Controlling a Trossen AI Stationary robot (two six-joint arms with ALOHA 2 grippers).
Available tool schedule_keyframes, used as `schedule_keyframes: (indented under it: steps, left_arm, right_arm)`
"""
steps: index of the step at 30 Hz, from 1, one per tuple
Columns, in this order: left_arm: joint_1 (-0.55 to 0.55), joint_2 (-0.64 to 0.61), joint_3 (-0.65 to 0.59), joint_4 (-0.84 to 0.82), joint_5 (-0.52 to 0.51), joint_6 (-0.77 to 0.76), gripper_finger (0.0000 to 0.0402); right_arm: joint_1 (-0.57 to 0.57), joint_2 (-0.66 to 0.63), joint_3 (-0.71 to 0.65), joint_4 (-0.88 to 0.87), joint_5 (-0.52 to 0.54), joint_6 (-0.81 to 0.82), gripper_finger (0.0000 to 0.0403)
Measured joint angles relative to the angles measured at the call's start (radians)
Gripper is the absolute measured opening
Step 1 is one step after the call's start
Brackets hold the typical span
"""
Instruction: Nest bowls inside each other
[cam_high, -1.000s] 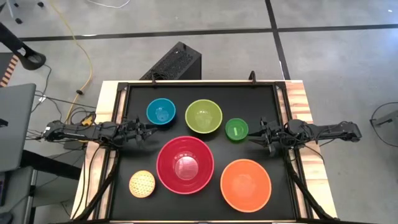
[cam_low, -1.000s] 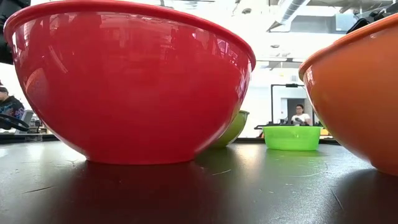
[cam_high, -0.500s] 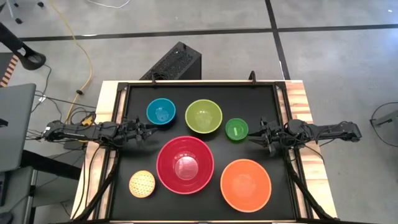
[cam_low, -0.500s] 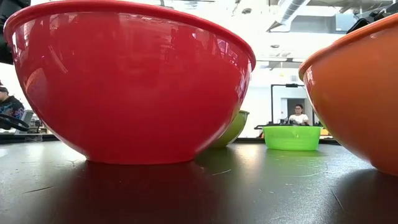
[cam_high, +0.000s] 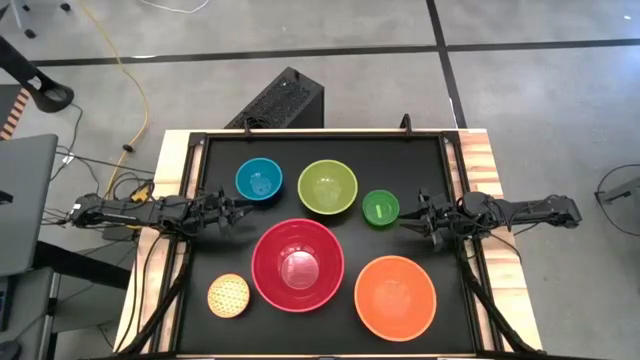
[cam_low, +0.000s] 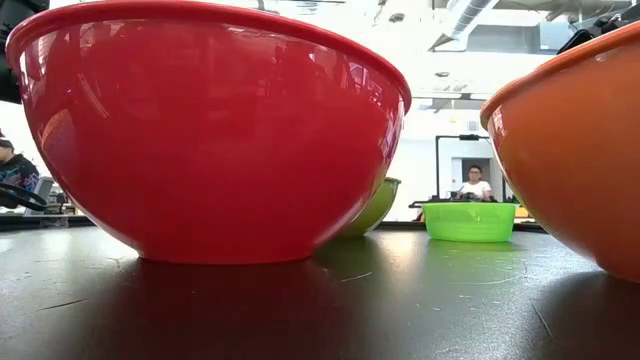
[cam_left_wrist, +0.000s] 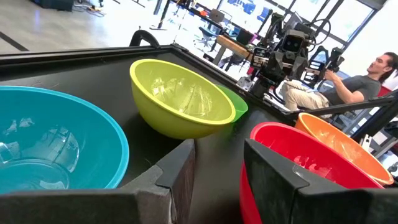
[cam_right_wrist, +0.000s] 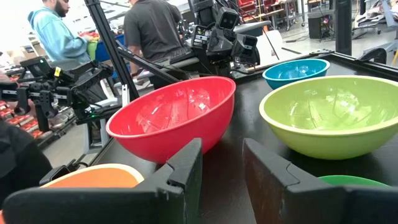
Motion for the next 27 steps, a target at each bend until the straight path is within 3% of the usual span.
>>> schedule_keyframes:
  steps: [10,18,23,25,27]
  left_arm:
    - [0.000,0.002,0.000,0.003,-0.024,-0.009,0.0128]
    - [0.000,0.002,-0.001,0.005,-0.025,-0.228,0.0128]
    - [0.000,0.003,-0.001,0.022,-0.088,-0.315,0.0128]
    - [0.002,0.004,-0.001,0.051,-0.125,-0.312,0.0128]
    - [0.013,0.015,0.019,0.073,-0.151,-0.246,0.0128]
  right_arm:
    - [-0.027,-0.001,0.000,0.016,0.056,-0.021,0.0131]
    - [-0.047,0.000,0.000,0.023,0.054,-0.020,0.0131]
    - [-0.061,0.000,0.000,0.129,0.197,0.006,0.0131]
    - [-0.067,-0.001,0.000,0.232,0.225,0.105,0.0131]
    - [-0.075,0.005,0.002,0.333,0.317,0.228,0.0131]
